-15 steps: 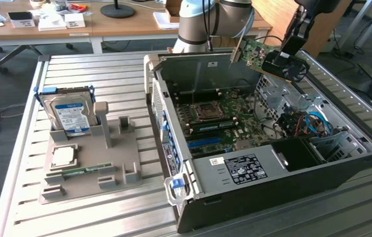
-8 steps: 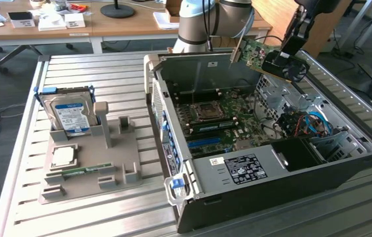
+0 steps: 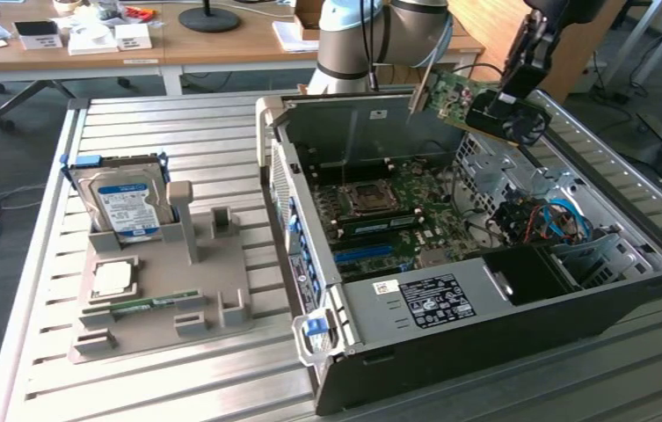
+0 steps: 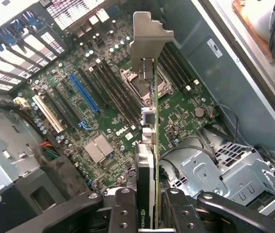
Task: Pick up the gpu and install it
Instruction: 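Insert the gpu into the slot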
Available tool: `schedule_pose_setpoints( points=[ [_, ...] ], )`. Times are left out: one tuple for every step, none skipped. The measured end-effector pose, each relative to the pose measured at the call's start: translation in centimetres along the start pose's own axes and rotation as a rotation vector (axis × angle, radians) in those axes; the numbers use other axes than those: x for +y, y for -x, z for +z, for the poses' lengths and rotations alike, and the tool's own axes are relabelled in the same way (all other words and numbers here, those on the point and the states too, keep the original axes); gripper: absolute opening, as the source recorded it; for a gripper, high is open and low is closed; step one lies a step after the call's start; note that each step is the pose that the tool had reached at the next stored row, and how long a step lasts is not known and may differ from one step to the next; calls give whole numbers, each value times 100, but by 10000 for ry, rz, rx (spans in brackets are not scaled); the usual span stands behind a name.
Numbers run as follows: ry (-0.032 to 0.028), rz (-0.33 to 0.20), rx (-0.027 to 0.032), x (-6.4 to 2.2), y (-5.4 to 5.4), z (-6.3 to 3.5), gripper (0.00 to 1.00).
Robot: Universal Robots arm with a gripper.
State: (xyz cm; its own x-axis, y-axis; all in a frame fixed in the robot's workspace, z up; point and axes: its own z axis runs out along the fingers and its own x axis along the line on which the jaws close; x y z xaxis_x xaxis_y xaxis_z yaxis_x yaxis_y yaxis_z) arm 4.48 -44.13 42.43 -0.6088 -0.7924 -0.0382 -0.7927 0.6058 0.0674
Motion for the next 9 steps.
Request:
schedule_pose_setpoints(
  points=[
    [3,-81,6,0,0,0,27],
    [6,-170,11,0,0,0,27],
    [10,-259,17,0,0,0,27],
    [14,-348,23,0,0,0,27],
    [16,-436,30,0,0,0,27],
    [20,-525,35,0,0,0,27],
    [23,-613,41,0,0,0,27],
    [26,-701,48,0,0,0,27],
    [31,-797,54,0,0,0,27]
  ],
)
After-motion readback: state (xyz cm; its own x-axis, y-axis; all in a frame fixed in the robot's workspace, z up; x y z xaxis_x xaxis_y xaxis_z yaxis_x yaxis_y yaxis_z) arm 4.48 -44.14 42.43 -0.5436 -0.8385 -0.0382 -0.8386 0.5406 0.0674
